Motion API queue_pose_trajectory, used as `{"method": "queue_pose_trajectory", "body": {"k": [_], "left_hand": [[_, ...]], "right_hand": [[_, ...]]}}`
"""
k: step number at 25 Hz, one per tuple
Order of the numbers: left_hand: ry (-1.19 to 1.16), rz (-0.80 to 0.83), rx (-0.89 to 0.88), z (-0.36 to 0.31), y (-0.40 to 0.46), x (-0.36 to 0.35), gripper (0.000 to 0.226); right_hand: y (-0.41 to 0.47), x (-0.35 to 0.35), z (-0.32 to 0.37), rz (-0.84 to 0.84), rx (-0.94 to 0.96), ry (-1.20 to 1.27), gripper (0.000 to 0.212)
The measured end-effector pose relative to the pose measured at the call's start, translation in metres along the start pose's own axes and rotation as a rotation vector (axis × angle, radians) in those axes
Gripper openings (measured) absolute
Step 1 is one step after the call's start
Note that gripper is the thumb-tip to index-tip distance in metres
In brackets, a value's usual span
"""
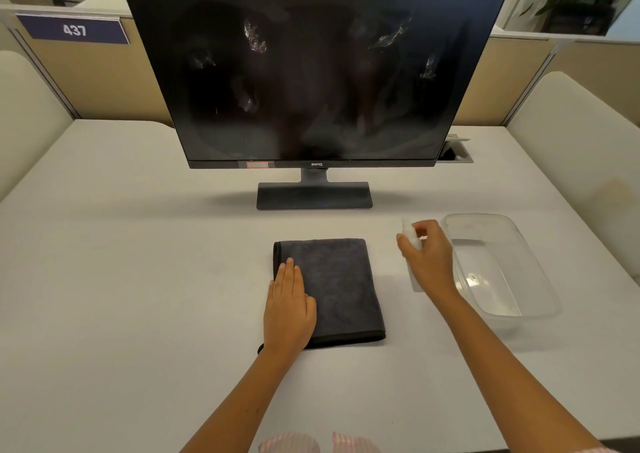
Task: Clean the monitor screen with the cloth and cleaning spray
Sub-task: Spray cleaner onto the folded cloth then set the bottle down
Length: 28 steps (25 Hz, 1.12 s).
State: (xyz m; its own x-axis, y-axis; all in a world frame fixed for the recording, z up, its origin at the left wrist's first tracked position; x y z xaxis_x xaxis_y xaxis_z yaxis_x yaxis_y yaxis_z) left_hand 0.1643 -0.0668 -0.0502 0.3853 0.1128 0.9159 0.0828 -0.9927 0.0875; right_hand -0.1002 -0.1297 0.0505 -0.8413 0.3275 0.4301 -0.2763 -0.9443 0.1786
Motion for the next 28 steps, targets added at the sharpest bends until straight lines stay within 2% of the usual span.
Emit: {"method": "queue_pose_trajectory", "body": {"k": [3, 7, 16, 19, 24, 28], "left_hand": [[0.004, 0.004, -0.004, 0.0, 0.0, 0.0, 0.057], [0.0, 0.006, 0.003, -0.001, 0.001, 0.0, 0.057], [0.007, 0.021, 0.009, 0.0, 0.0, -0.001, 0.057], [0.018, 0.021, 0.005, 0.0, 0.0, 0.0, 0.057], [0.001, 0.022, 0.014, -0.001, 0.0, 0.001, 0.057], [-0.015, 0.027, 0.018, -0.001, 0.0, 0.001, 0.057]], "right_hand": [[0.013, 0.02, 0.005, -0.092, 0.015, 0.028, 0.023], [0.023, 0.031, -0.008, -0.116, -0.056, 0.012, 0.037], [0.022, 0.023, -0.031, 0.006, -0.16, 0.001, 0.034], [0.022, 0.024, -0.024, 0.036, -0.122, -0.028, 0.032], [0.031, 0.02, -0.003, 0.193, -0.021, -0.168, 0.024], [0.038, 0.024, 0.007, 0.216, 0.011, -0.273, 0.026]]}}
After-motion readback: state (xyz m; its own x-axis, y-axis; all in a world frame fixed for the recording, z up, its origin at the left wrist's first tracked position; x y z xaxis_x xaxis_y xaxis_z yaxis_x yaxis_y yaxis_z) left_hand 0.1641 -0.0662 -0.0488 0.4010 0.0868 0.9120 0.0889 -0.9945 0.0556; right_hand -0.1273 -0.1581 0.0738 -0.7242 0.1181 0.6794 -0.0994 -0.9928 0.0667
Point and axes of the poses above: each hand's wrist, its own y-axis towards the middle knuckle, its own x-axis out of the back of the hand, z = x × y, the point moved 10 cm from there along y, towards the middle knuckle, and after that the axes turned 6 degrees about y, right-handed, at the moved point
